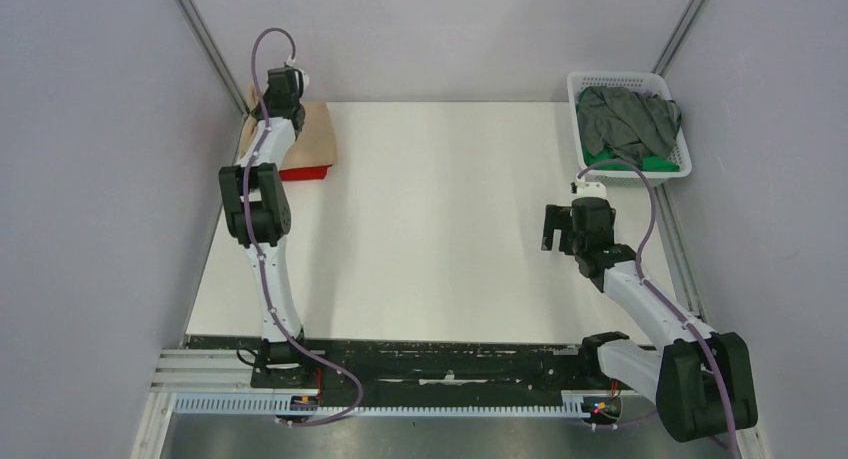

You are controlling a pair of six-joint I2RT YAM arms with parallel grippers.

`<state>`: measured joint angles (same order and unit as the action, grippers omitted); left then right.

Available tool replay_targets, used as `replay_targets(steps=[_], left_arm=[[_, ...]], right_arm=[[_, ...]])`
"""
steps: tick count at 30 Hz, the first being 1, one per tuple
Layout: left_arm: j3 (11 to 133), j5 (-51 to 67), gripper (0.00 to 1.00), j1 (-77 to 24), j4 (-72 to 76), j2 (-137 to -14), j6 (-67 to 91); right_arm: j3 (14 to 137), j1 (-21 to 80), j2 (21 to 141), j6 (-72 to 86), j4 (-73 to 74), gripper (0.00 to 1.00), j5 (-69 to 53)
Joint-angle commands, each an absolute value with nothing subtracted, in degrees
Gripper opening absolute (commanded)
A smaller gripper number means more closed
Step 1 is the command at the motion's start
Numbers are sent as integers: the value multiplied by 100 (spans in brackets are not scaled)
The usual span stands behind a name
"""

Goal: Fold and stack the t-shirts
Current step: Put the neatly folded tshirt into the corner of the board with the left arm, then reset both arms

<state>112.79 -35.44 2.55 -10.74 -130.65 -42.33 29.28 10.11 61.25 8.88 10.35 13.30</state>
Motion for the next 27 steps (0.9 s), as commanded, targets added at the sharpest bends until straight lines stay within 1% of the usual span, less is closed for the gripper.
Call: replay_targets(steps=[1, 2, 4, 5, 7, 8, 9, 11, 12, 15, 19, 23, 27], left_arm=[[11734, -3300, 4, 453, -567, -13395, -4357], [11853, -3292, 4, 488, -558, -13482, -4351], [11959, -3323, 9, 551, -426, -13610, -4342], [11963, -3391, 14, 572, -281, -13633, -4330], [12001, -3577, 30, 634, 46, -13684, -4195], [12096, -3662, 34, 652, 178, -13733, -4145], [12165, -3760, 44, 654, 224, -13764, -4111], [12261, -3972, 94, 646, 303, -13757, -3888], [12297, -4020, 99, 635, 227, -13716, -3681], [12306, -3917, 100, 548, -364, -13530, -3047], [12225, -3348, 100, 342, -1199, -13155, -2133], [11784, -2003, 100, 237, -1692, -12544, -924], [10949, -466, 100, 229, -1343, -11906, 199]], right_arm=[[3173, 989, 6140, 819, 1009, 98, 1753], [3181, 993, 6152, 826, 1034, 98, 1771], [3200, 993, 6180, 819, 1081, 98, 1821], [3212, 991, 6179, 825, 1110, 98, 1867], [3208, 993, 6179, 826, 1117, 98, 1944], [3212, 992, 6179, 825, 1127, 98, 1956], [3217, 993, 6173, 819, 1127, 98, 1960], [3208, 993, 6147, 820, 1126, 98, 1963], [3200, 993, 6138, 828, 1126, 98, 1964], [3193, 993, 6106, 836, 1112, 98, 1937], [3139, 993, 5983, 840, 1051, 98, 1803], [3185, 993, 5880, 858, 977, 98, 1599], [3167, 993, 5653, 891, 935, 98, 1430]])
